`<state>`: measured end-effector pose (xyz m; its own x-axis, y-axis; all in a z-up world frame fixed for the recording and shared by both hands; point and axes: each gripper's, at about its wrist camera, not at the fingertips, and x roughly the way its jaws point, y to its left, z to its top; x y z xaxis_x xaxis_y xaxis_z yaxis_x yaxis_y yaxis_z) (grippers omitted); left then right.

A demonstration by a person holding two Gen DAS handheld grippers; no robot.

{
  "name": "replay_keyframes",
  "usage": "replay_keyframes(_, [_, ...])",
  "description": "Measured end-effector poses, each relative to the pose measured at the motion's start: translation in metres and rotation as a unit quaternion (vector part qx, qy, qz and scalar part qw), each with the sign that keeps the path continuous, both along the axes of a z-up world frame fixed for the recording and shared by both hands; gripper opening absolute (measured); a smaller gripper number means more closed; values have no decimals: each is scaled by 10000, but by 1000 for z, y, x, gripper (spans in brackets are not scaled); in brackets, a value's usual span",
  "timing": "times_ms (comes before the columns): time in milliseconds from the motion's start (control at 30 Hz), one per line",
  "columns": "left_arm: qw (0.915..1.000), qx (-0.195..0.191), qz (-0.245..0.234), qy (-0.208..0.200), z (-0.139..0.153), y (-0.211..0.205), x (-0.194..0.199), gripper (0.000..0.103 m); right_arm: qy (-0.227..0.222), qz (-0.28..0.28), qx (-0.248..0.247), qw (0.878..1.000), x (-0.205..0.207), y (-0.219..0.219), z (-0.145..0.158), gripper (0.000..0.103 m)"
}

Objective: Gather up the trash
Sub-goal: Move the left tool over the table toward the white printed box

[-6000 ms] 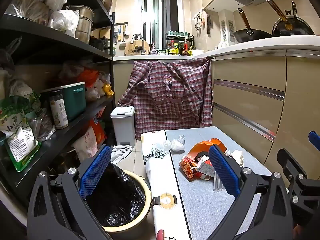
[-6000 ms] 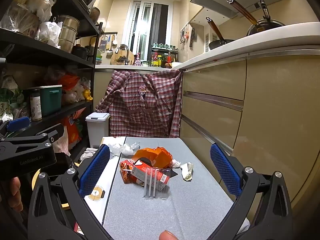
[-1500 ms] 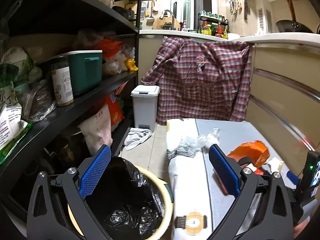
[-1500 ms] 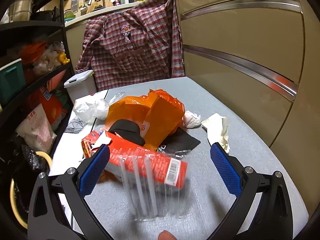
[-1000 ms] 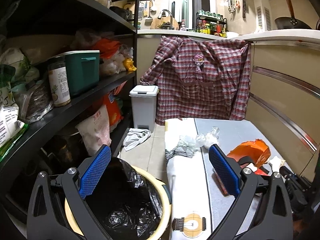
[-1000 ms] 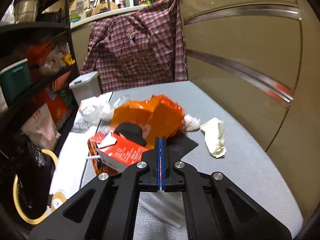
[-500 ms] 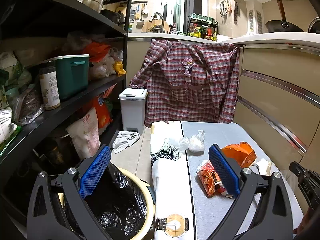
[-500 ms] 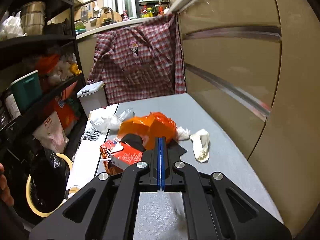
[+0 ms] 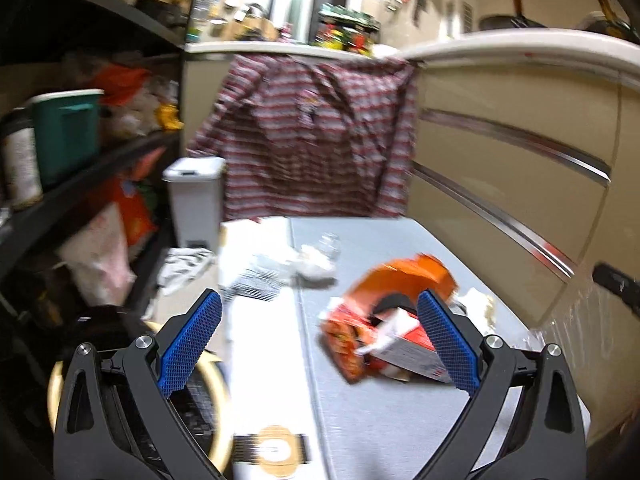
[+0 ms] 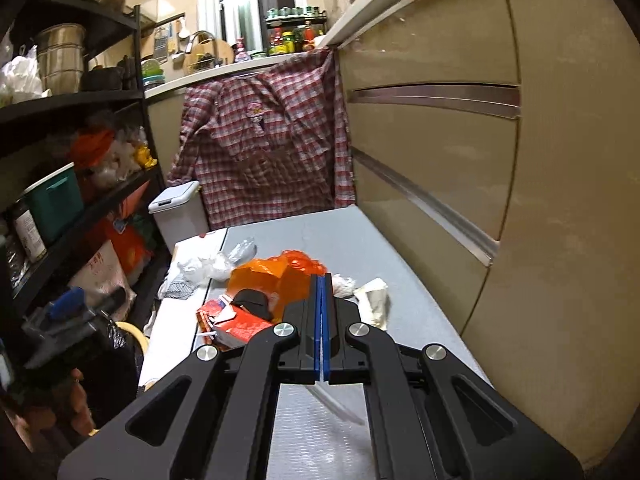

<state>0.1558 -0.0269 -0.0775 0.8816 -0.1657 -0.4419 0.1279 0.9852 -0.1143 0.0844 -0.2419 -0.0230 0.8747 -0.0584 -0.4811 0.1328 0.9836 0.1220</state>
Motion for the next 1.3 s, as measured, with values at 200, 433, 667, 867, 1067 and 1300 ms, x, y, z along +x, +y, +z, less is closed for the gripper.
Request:
replay_keyframes(200, [9960, 246, -748, 417, -34, -46, 25, 95, 59, -128, 184, 9997, 1, -16, -1, 0])
replay_keyframes(433, [9901, 397, -1209, 599, -53, -72, 48, 95, 243, -217, 323, 9989, 6, -26, -6, 1])
replay_keyframes(667, [9853, 905, -1327, 578, -58, -96, 72, 95, 334, -218, 396, 9984, 8, -29, -8, 1])
replay_keyframes(867, [9822, 1552, -891, 573, -50, -100, 109, 95, 338, -116, 380, 9986, 9, -25, -8, 1])
replay_keyframes(1067, [9753, 1864, -751, 921, -64, -90, 110, 95, 315, -119, 428, 9985, 7, -26, -7, 1])
replay_keyframes(1300, [9749, 1658, -925, 1159, -74, -71, 65, 95, 182, -43, 528, 9984, 1, -25, 1, 1])
